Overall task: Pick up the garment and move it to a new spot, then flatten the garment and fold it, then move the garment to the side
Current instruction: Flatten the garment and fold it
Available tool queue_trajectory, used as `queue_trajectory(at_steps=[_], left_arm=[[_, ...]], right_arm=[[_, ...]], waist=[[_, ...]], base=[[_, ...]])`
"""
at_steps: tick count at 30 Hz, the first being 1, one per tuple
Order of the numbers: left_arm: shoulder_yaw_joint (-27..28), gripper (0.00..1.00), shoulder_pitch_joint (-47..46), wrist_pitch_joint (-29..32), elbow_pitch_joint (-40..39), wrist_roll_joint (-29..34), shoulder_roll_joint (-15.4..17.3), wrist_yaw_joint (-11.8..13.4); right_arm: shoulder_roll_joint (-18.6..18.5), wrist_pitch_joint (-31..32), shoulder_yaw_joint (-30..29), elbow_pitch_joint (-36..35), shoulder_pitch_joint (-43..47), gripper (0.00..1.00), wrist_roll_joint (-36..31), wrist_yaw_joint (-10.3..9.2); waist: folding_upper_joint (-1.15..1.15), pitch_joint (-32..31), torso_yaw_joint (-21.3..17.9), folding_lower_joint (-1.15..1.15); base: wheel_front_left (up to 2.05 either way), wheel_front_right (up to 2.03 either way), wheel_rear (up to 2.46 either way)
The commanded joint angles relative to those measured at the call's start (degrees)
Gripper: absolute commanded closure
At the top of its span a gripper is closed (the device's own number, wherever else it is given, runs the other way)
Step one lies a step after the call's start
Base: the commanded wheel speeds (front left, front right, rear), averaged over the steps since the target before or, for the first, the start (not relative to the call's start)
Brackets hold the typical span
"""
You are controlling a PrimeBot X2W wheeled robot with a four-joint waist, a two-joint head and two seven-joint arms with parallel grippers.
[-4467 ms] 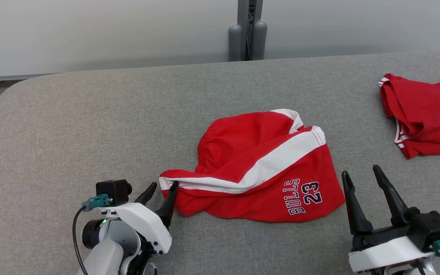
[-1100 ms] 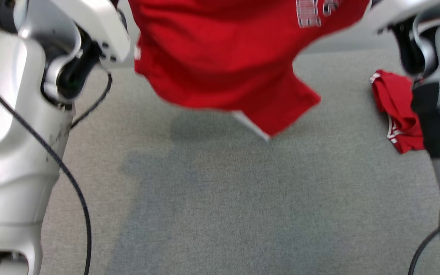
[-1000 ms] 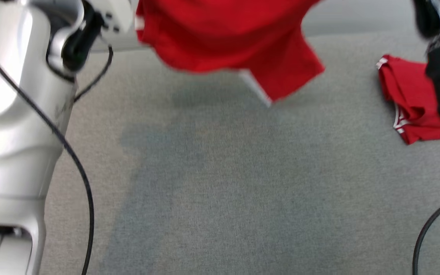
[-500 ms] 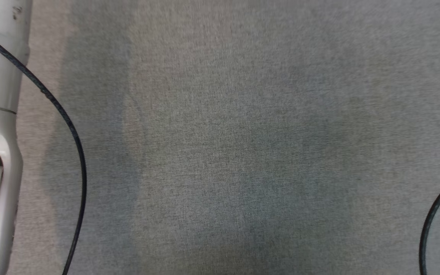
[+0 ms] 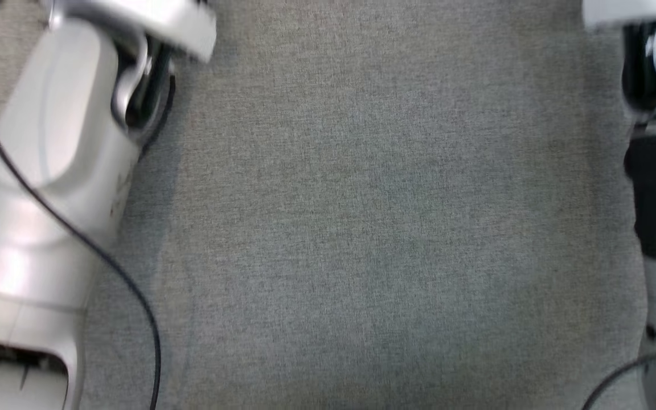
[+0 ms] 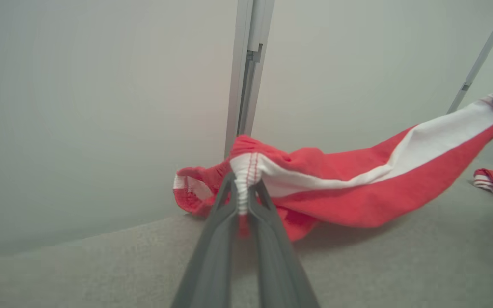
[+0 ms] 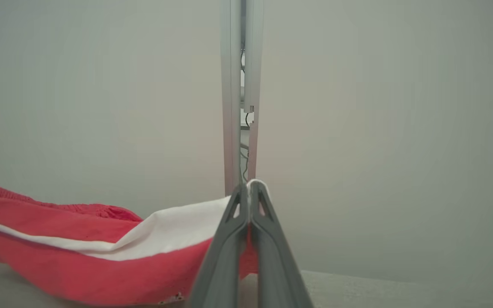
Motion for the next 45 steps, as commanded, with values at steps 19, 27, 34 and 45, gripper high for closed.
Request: queue_trajectory(at_steps=[19,27,34,45], left_arm=[[2.8,1.0,41.2,-0.2,-25.1,10.2,2.1,2.6],[4.2,1.0,54.0,0.1,-27.0,7.5,3.7,4.0],[3.9,1.0,62.3,3.0,-32.0,6.0,5.6,5.4],[2.3,1.0,68.6,11.9,-44.1,1.5,6.4,5.6]], right_arm=[[1.0,-0.1,-5.8,-20.1,38.8,1.0,-0.5,-0.02],[1.2,-0.2,-4.7,-21.5,51.4,1.0,0.2,-0.03],[1.4,-0.2,-3.2,-23.7,58.8,1.0,0.0,-0.03],[0.2,2.0,-1.6,-26.2,62.4,1.0,0.5,-0.02]], waist=[[0.0,-16.2,1.0,0.0],[0.0,-25.3,1.1,0.0],[0.0,-30.8,1.4,0.0],[0.0,-33.2,2.7,0.0]], base=[[0.0,0.0,0.0],[0.0,0.0,0.0],[0.0,0.0,0.0],[0.0,0.0,0.0]])
